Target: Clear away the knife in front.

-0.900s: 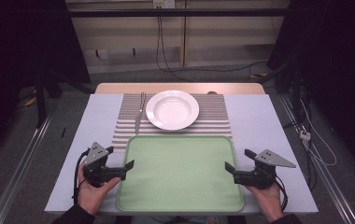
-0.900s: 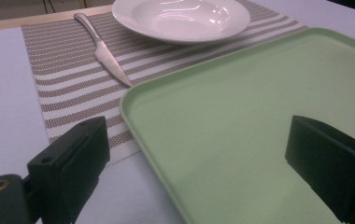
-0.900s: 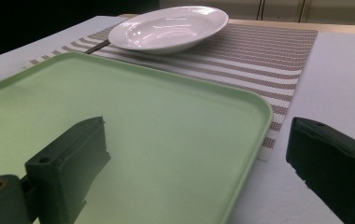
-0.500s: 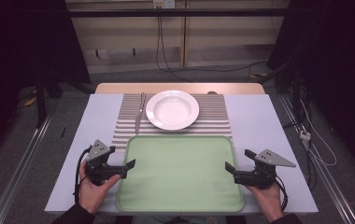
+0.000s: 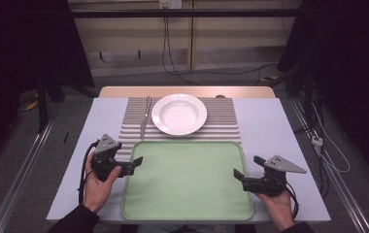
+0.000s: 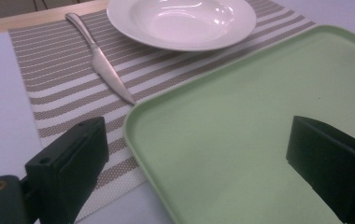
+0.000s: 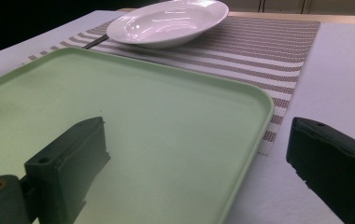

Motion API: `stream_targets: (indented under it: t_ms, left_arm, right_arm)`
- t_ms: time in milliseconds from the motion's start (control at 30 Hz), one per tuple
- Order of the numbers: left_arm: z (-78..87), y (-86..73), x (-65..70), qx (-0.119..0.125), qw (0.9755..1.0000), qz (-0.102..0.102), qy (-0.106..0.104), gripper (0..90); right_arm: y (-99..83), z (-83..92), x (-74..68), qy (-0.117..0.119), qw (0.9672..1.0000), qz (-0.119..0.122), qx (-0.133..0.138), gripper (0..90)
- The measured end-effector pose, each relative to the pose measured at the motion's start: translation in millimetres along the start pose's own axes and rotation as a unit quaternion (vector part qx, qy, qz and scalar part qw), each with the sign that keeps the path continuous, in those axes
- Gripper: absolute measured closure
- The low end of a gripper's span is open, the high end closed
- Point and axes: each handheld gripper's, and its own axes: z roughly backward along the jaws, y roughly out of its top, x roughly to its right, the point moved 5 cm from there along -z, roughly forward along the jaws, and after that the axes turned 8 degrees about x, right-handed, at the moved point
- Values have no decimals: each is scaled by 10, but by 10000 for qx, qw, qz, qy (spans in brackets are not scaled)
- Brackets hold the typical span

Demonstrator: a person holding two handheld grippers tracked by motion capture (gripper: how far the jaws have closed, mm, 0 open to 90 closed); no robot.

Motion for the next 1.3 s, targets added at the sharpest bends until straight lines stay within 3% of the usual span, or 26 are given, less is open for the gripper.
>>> stream_targets:
  t_ms: [200, 367, 500, 933, 1033, 1167, 1300]
  left_arm:
    - [-81, 76, -82, 14, 9998, 192, -23, 56]
    - [-145, 114, -143, -124, 9998, 79, 137, 51]
    - [-181, 149, -170, -119, 9998, 157, 75, 52]
    - [-404, 363, -326, -270, 9991, 35, 321, 62]
    - [-485, 392, -394, -467, 9982, 137, 357, 81]
    - [-582, 436, -490, -408, 9975, 386, 419, 87]
    - [-684, 481, -593, -510, 9970, 302, 489, 89]
  right_arm:
    - [-5, -6, 2, 9, 10000, -10, -7, 53]
    - [-6, -6, 3, 23, 10000, -12, -12, 53]
    - [-8, -9, 6, 17, 10000, -20, -21, 53]
    - [-10, -11, 12, 16, 10000, -35, -28, 53]
    - [-14, -14, 8, 28, 10000, -47, -54, 52]
    - [-11, -20, -2, 50, 10000, -29, -67, 53]
    - [-6, -30, -12, 74, 9999, -31, -63, 53]
